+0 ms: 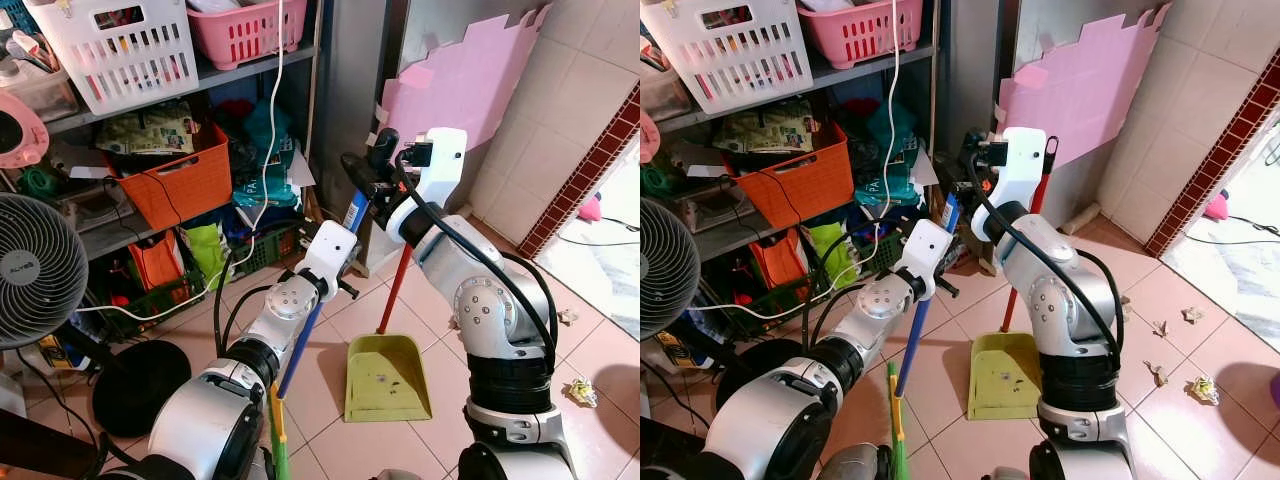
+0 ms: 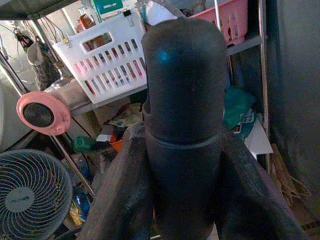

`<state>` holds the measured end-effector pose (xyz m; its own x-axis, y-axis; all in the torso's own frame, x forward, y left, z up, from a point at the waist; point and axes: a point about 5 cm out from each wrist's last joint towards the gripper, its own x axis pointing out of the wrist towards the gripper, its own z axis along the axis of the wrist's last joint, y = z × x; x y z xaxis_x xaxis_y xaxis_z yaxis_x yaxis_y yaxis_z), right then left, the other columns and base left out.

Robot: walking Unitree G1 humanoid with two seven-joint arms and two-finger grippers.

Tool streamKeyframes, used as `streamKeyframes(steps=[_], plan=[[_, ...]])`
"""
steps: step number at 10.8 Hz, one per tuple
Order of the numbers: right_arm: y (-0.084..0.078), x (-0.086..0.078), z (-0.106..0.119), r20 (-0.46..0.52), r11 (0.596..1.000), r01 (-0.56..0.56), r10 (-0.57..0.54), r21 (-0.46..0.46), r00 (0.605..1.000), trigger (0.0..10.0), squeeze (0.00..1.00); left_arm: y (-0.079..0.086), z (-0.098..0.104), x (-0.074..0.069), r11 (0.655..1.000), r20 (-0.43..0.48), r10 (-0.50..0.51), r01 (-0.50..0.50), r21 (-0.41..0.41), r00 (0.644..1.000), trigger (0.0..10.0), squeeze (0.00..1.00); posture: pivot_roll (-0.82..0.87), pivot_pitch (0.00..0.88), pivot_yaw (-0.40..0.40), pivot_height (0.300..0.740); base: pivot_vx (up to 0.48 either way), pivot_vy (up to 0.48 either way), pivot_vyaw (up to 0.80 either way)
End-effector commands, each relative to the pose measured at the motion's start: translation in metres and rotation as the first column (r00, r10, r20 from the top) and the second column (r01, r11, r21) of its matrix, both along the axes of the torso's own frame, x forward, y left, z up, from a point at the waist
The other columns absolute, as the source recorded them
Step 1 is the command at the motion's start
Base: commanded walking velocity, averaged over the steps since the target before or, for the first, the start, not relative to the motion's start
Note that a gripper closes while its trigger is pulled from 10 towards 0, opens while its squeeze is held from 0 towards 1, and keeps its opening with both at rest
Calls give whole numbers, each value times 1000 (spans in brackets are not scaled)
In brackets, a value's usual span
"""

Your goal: Sweep floor

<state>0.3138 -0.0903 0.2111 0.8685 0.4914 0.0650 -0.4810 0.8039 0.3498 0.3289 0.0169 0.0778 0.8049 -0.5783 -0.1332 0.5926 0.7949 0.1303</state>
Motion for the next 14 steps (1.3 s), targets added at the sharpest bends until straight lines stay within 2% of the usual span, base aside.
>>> streamKeyframes(steps=[1, 7, 8, 9, 10, 13, 14], plan=[[0, 2, 7, 20, 999, 7, -7, 42, 1000, 0, 0, -24, 16, 0, 998, 44, -54, 56, -39, 998, 0, 0, -207, 0, 38, 740, 0, 0, 0], [0, 2, 7, 21, 999, 7, -8, 43, 1000, 0, 0, -24, 16, 0, 998, 44, -54, 56, -39, 998, 0, 0, -207, 0, 38, 740, 0, 0, 0], [-3, 5, -1, 41, 999, 38, -39, 16, 998, 0, 0, -23, 20, 0, 994, 53, -82, 85, -61, 995, 10000, 1000, -153, 0, 36, 740, 0, 0, 0], [-6, 6, -14, 73, 997, 74, -72, -33, 995, 0, 0, -21, 23, 0, 987, 54, -135, 139, -86, 989, 10000, 0, -152, 0, 35, 740, 0, 0, 0], [-5, 6, -14, 72, 997, 68, -66, -31, 995, 0, 0, -19, 23, 1, 989, 55, -118, 122, -87, 992, 10000, 1000, -150, 0, 33, 740, 0, 0, 0], [-6, 9, -14, 111, 996, 81, -76, -45, 991, 0, 0, -19, 24, 2, 986, 52, -126, 131, -102, 991, 10000, 1000, -150, 0, 33, 740, 0, 0, 0], [-8, 11, -15, 130, 993, 96, -87, -66, 988, 0, 0, -19, 26, 2, 987, 73, -141, 146, -73, 987, 10000, 1000, -150, 0, 33, 740, 0, 0, 0]])
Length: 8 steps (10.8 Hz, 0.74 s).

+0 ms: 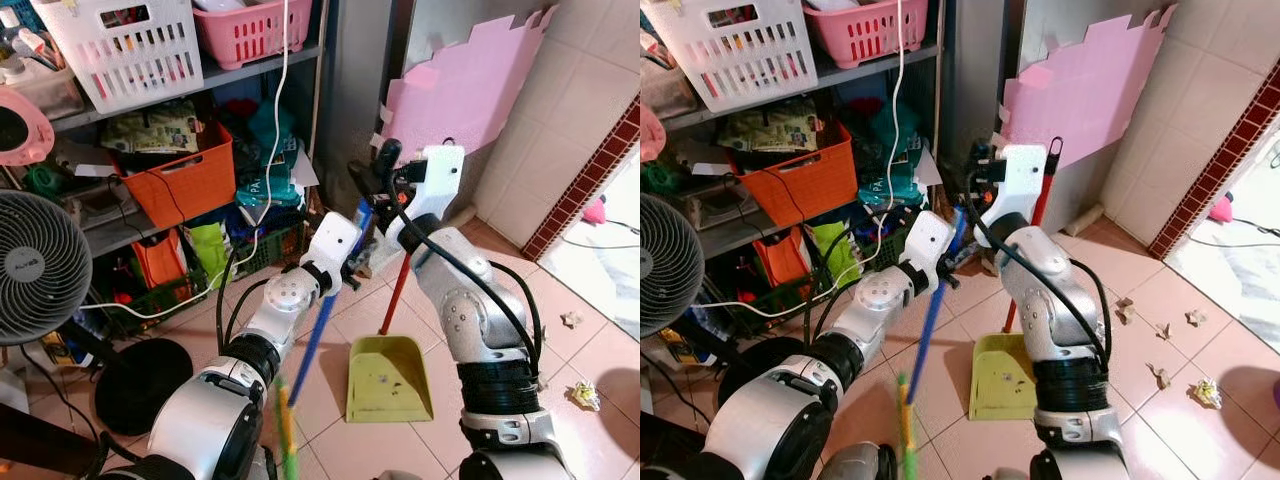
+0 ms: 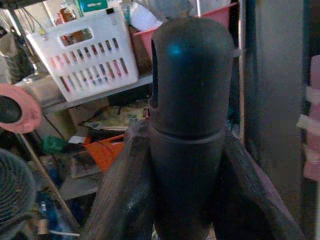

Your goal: Sweep floor

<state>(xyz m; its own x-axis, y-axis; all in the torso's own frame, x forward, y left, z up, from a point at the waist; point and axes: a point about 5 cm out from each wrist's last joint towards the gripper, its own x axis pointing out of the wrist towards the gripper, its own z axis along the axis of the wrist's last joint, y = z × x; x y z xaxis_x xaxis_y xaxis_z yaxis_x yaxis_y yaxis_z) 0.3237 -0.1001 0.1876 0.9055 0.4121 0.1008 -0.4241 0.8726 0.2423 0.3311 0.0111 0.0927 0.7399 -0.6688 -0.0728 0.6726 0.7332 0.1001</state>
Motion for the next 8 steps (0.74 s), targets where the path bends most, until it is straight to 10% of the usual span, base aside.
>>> streamKeyframes(steps=[1, 8], plan=[[-1, 3, 10, 72, 1000, 16, -15, -24, 997, 0, 0, -11, 12, 0, 999, 51, -42, 42, -10, 998, 10000, 1000, -144, 0, 32, 740, 0, 0, 0], [-35, 20, 2, 157, 954, 220, -190, -203, 969, 0, 0, 63, 9, -16, 986, 78, 151, -144, -84, 986, 10000, 1000, -90, 0, 36, 740, 0, 0, 0]])
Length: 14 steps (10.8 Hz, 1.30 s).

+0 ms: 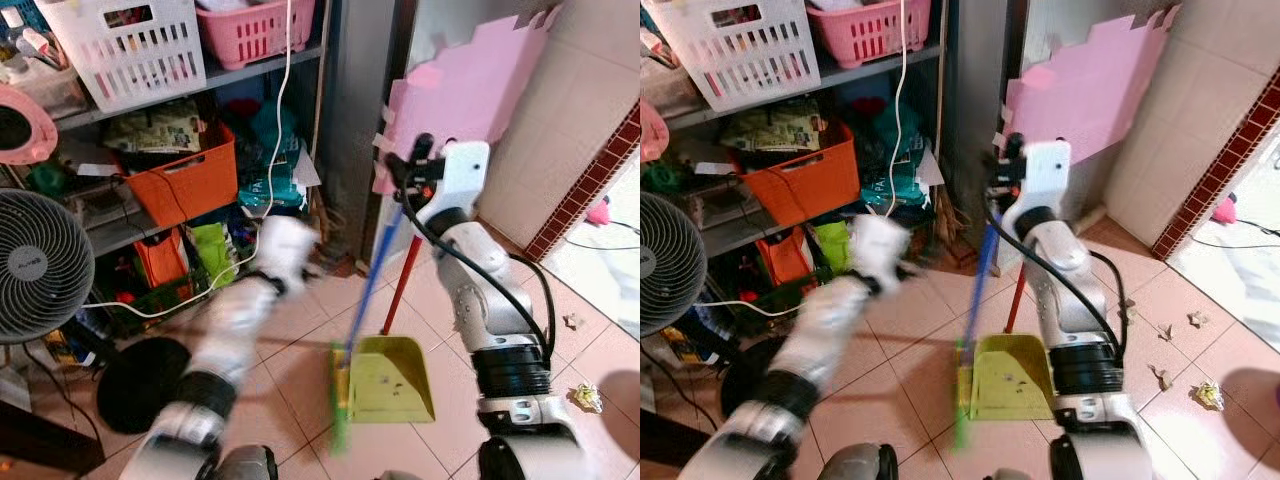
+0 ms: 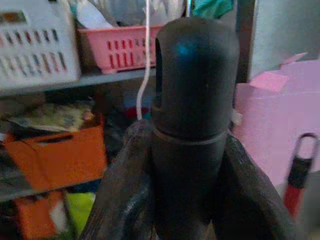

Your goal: Sweep floor

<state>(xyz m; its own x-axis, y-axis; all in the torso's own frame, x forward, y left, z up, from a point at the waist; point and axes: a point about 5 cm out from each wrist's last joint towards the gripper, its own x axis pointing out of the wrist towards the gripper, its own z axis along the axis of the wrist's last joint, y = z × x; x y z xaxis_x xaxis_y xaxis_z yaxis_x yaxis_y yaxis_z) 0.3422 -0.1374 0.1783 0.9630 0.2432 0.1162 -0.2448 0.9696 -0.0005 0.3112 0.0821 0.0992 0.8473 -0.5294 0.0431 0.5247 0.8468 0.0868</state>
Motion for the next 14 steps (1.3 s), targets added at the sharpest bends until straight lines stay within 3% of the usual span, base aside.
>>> streamKeyframes(steps=[1, 3, 5, 6, 8, 10, 11, 12, 13, 14], plan=[[-6, 1, 6, 53, 997, 38, -34, -60, 998, 0, 0, 6, 3, -2, 999, 2, 35, -35, -13, 999, 10000, 1000, -79, 0, 30, 740, 0, 0, 0], [-31, -4, -5, 74, 987, 127, -120, -99, 990, 0, 0, 38, 10, -13, 978, 27, 192, -188, -92, 981, 10000, 1000, -63, 0, 18, 740, 0, 0, 0], [-58, -15, -23, 79, 960, 235, -226, -149, 971, 0, 0, 58, 4, -26, 949, 6, 304, -302, -85, 953, 10000, 1000, -61, 0, 21, 740, 0, 0, 0], [-70, -21, -26, 89, 946, 280, -269, -161, 959, 0, 0, 60, 4, -30, 941, 3, 329, -328, -89, 944, 10000, 1000, -63, 0, 28, 740, 0, 0, 0], [-79, -27, -28, 97, 936, 309, -296, -167, 950, 0, 0, 58, 3, -32, 937, -16, 339, -339, -82, 941, 10000, 1000, -78, 0, 43, 740, 0, 0, 0], [-81, -30, -37, 16, 946, 316, -316, -76, 949, 0, 0, 51, 1, -31, 942, -22, 330, -331, -57, 944, 10000, 1000, -89, 0, 50, 740, 0, 0, 0], [-75, -33, -44, -29, 965, 259, -261, -41, 965, 0, 0, 50, -2, -32, 944, -32, 325, -327, -45, 945, 10000, 1000, -95, 0, 51, 740, 0, 0, 0], [-68, -36, -51, -71, 979, 203, -205, -30, 976, 0, 0, 51, -5, -32, 943, -43, 329, -331, -25, 943, 10000, 408, -97, 0, 51, 740, 0, 0, 0], [-66, -40, -57, -101, 982, 188, -191, -31, 976, 0, 0, 52, -6, -32, 942, -48, 335, -336, -15, 941, 10000, 0, -96, 0, 49, 740, 0, 0, 0], [-65, -45, -62, -126, 985, 166, -171, -53, 977, 0, 0, 53, -7, -32, 939, -53, 342, -343, -4, 938, 10000, 0, -96, 0, 47, 740, 0, 0, 0]])
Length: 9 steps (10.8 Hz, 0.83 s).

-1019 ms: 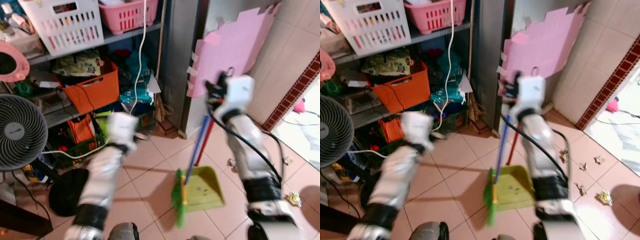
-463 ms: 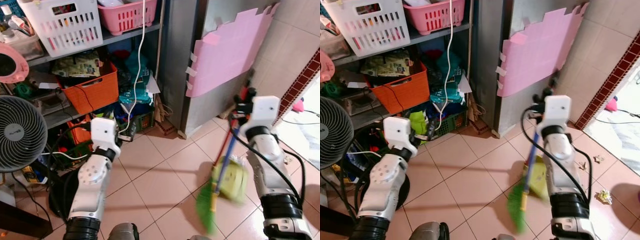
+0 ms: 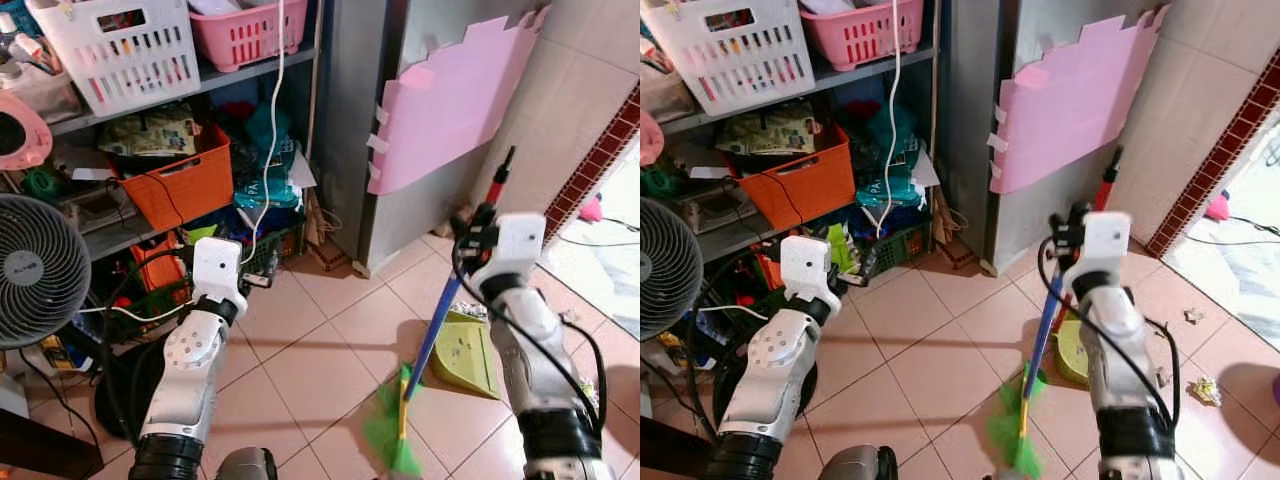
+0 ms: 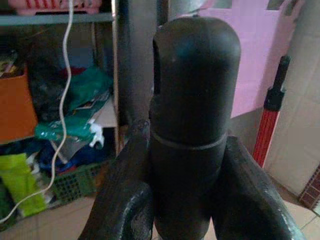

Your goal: Sweep floor

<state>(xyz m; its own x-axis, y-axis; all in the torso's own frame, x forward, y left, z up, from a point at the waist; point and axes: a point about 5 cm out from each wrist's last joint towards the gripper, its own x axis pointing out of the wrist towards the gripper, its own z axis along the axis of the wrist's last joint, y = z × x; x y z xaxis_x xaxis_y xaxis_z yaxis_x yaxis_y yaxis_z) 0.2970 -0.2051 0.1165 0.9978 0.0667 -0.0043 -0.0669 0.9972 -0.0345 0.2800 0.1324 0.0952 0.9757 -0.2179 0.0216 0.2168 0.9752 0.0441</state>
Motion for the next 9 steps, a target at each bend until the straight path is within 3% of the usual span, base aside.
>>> streamKeyframes(steps=[1, 2, 3, 4, 5, 6, 9], plan=[[1, -3, -4, -32, 1000, -9, 10, 9, 999, 0, 0, 3, -4, -1, 1000, -23, 16, -16, 14, 1000, 10000, 0, -96, 0, 46, 740, 0, 0, 0], [-3, -9, -9, -55, 1000, 4, -5, -20, 998, 0, 0, 3, -5, -1, 1000, -28, 17, -17, 15, 999, 10000, 0, -98, 0, 45, 740, 0, 0, 0], [-17, -16, -18, -100, 992, 75, -85, -104, 991, 0, 0, 3, -8, -4, 999, -38, 16, -15, 28, 999, 10000, 0, -101, 0, 46, 740, 0, 0, 0], [-31, -20, -25, -132, 978, 184, -197, -101, 972, 0, 0, 4, -12, -6, 999, -63, 37, -36, 24, 997, 10000, 0, -102, 0, 46, 740, 0, 0, 0], [-28, -16, -24, -122, 982, 166, -176, -89, 977, 0, 0, 5, -15, -7, 999, -86, 40, -39, 5, 995, 10000, 0, -106, 0, 52, 740, 0, 0, 0], [-12, -6, -18, -86, 990, 111, -118, -82, 989, 10000, 0, 3, -17, -6, 1000, -94, 25, -24, 9, 995, 10000, 0, -102, 0, 52, 740, 0, 0, 0], [9, 4, -34, -119, 996, 91, -93, -23, 989, 10000, 0, 4, -22, -1, 1000, -117, 26, -24, 12, 993, 10000, 0, -68, 0, 39, 740, 0, 0, -800]])
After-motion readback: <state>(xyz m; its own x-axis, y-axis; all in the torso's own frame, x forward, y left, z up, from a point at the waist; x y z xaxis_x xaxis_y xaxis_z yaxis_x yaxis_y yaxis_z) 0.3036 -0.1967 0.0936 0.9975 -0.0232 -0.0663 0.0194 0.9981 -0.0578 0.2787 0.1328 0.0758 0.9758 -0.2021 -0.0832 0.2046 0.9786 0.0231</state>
